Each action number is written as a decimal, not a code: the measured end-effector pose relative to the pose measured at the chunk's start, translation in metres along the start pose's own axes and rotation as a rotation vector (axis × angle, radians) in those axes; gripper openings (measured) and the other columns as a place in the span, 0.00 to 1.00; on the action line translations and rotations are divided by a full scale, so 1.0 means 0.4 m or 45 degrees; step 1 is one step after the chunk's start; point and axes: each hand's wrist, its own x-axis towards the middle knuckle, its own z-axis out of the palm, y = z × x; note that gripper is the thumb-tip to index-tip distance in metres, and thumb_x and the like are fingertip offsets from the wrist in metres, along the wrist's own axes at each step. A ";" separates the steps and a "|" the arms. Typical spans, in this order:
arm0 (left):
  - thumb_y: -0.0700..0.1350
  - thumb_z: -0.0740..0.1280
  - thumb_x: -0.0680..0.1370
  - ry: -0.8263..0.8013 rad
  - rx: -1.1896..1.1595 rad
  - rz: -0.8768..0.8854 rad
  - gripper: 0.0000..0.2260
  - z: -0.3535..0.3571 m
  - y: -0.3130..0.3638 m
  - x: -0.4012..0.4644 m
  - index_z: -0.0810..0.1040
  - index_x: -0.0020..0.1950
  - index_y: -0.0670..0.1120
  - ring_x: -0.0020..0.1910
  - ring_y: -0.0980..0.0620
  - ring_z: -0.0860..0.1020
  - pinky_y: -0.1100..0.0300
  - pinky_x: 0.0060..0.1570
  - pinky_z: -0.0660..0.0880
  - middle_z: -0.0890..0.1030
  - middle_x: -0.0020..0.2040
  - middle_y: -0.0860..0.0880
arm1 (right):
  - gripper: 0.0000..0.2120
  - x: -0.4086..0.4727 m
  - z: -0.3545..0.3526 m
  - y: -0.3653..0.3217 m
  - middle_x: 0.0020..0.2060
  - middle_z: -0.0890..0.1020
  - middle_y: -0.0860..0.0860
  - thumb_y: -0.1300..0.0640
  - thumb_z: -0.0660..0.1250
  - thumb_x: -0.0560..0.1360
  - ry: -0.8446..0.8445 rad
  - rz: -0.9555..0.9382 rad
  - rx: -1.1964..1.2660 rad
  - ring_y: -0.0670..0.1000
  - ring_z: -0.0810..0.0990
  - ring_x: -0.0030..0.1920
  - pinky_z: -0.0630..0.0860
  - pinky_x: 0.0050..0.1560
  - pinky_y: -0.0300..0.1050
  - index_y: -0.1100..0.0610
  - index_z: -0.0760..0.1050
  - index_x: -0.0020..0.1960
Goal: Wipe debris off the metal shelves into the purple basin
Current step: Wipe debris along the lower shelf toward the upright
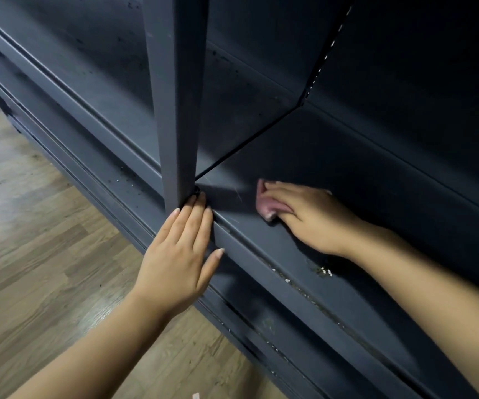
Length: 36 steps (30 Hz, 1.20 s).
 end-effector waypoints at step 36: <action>0.57 0.41 0.83 -0.062 -0.020 0.093 0.32 -0.010 0.096 0.071 0.69 0.69 0.33 0.69 0.38 0.68 0.53 0.72 0.49 0.70 0.69 0.35 | 0.09 -0.173 0.003 0.215 0.52 0.78 0.48 0.55 0.58 0.81 0.862 0.851 0.920 0.50 0.78 0.55 0.73 0.53 0.45 0.50 0.73 0.59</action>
